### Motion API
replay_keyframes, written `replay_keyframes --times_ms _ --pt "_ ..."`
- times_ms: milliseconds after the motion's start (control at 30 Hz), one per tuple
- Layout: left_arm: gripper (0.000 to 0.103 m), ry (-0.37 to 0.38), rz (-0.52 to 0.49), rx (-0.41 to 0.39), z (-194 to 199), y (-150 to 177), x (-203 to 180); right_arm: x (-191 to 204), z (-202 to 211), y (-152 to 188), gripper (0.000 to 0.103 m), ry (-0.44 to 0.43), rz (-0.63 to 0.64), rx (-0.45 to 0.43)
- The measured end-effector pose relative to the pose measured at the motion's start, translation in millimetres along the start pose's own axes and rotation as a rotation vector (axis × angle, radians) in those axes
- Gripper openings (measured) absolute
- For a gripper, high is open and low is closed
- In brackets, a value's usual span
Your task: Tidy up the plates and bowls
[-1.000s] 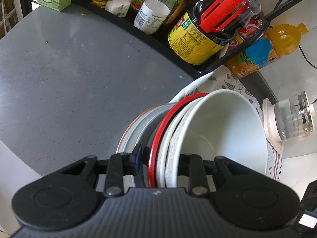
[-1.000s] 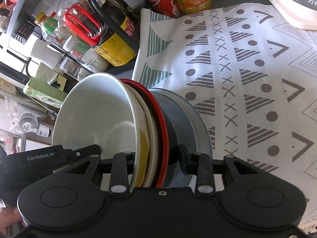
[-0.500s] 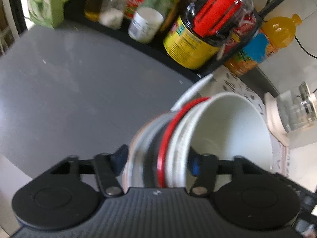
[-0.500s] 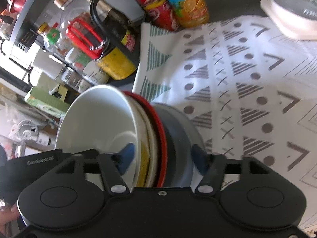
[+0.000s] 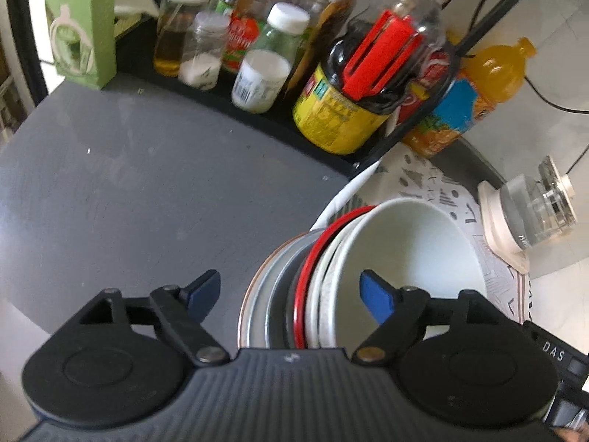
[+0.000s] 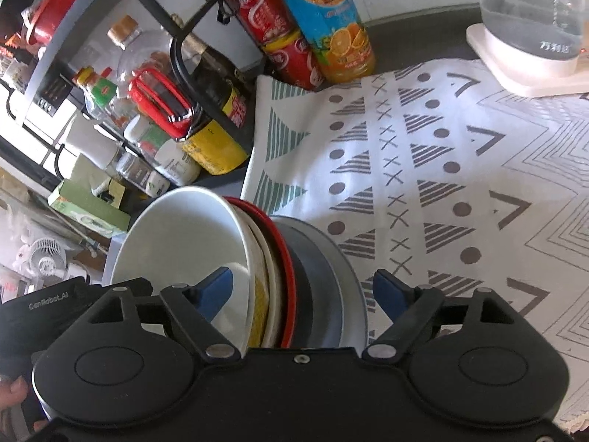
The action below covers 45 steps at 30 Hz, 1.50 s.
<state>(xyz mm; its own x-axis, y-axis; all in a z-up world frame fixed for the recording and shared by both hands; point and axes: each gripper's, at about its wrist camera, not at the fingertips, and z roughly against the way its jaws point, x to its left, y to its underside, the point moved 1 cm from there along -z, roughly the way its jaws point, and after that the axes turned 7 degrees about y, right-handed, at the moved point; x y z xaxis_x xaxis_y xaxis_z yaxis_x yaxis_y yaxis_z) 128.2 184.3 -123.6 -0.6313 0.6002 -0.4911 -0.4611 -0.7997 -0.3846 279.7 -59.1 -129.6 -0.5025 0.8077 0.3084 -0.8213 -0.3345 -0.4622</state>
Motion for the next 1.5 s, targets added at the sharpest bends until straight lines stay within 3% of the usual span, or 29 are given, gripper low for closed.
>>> replay_keyframes --times_ms 67,233,633,1067,1333,1500 --pt "0.085 -0.006 -0.016 -0.017 5.2 -2.6 -3.1 -1.0 6.8 1.0 0.094 0.001 -0.013 -0.025" --pt "0.086 0.011 -0.097 -0.037 14.6 -6.7 -19.2 -2.1 24.0 4.5 0.095 0.0 -0.033 -0.069" --pt "0.087 0.04 -0.148 -0.069 35.4 13.9 -42.0 -27.3 81.4 14.5 0.103 0.06 -0.055 -0.205" --pt "0.094 0.056 -0.227 -0.103 86.2 65.6 -51.1 -51.2 161.2 71.1 0.103 0.211 -0.101 -0.328" --pt "0.103 0.097 -0.282 -0.131 124.0 93.9 -53.9 -43.1 205.0 110.8 0.103 0.277 -0.102 -0.397" --pt "0.103 0.115 -0.313 -0.142 146.7 112.5 -55.1 -32.0 230.3 132.7 0.103 0.315 -0.096 -0.433"
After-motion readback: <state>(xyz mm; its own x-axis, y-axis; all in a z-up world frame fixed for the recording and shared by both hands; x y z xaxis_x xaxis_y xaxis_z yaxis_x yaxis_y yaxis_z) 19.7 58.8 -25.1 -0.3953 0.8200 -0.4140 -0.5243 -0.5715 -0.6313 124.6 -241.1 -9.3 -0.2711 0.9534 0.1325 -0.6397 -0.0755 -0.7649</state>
